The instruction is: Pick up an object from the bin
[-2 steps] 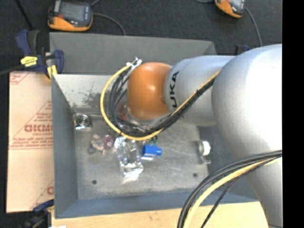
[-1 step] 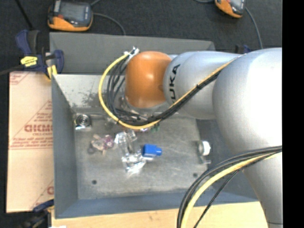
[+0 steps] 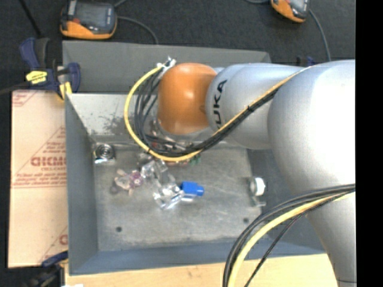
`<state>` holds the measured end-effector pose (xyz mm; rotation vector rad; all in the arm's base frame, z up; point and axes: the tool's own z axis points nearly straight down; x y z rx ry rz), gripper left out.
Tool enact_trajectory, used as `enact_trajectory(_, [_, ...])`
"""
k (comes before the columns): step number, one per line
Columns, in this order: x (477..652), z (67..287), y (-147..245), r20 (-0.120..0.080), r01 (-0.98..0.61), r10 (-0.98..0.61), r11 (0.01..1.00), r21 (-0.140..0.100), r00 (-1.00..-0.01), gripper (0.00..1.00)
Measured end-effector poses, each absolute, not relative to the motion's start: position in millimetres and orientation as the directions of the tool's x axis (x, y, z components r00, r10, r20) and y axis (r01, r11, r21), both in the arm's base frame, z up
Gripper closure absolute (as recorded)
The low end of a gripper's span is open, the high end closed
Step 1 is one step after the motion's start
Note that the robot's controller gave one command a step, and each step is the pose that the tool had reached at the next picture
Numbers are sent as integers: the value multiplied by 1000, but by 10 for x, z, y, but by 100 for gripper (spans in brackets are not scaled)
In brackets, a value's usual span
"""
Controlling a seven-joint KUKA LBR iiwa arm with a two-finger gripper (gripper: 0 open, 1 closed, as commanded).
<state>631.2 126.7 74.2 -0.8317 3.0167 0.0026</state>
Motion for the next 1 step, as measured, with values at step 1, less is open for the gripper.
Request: enact_trajectory(1, [6090, 2336, 1452, -10, -511, -511, 860, -4, -860, 100])
